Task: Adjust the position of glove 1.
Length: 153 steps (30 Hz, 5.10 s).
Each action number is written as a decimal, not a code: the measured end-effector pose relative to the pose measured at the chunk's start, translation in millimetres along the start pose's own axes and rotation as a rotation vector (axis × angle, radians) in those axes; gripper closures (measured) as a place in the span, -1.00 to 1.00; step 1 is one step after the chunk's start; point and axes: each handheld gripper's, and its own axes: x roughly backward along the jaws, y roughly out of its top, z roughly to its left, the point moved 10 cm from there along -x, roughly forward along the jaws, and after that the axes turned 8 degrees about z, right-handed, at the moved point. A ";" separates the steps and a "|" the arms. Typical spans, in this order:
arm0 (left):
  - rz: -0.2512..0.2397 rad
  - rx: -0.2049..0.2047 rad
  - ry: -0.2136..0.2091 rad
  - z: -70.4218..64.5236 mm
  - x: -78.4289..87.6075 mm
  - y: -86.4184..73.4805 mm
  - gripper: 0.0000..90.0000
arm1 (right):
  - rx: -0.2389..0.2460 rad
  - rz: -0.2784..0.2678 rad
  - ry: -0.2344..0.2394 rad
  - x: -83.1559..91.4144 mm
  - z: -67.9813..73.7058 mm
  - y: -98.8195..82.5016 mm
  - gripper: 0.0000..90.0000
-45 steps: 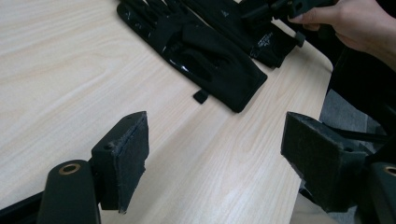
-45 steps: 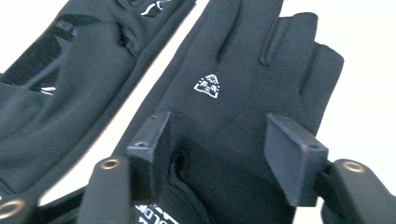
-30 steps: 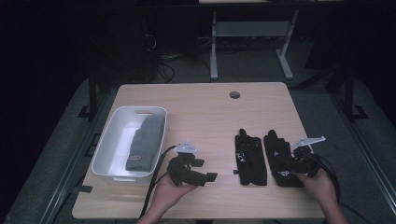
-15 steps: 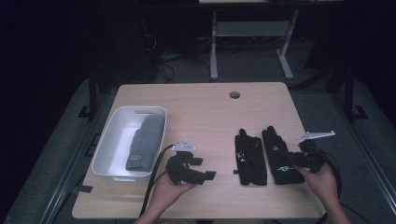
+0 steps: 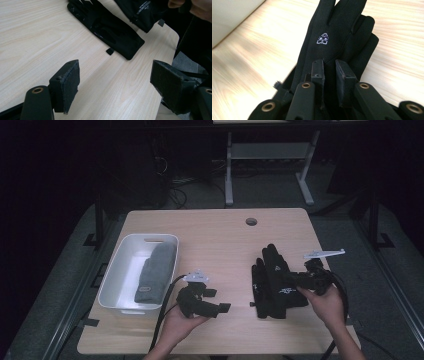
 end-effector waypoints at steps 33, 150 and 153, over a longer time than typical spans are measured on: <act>0.019 0.001 0.000 -0.7 -5.5 -4.0 -0.48 | 0.005 0.102 0.023 -22.2 -7.1 -46.2 0.52; 0.094 -0.011 0.001 6.0 -29.1 35.1 0.84 | -0.020 -0.079 0.141 -20.8 26.0 46.0 0.81; 0.084 -0.013 0.004 5.9 -20.9 37.7 0.84 | -0.015 -0.089 0.155 -17.9 31.7 53.5 0.81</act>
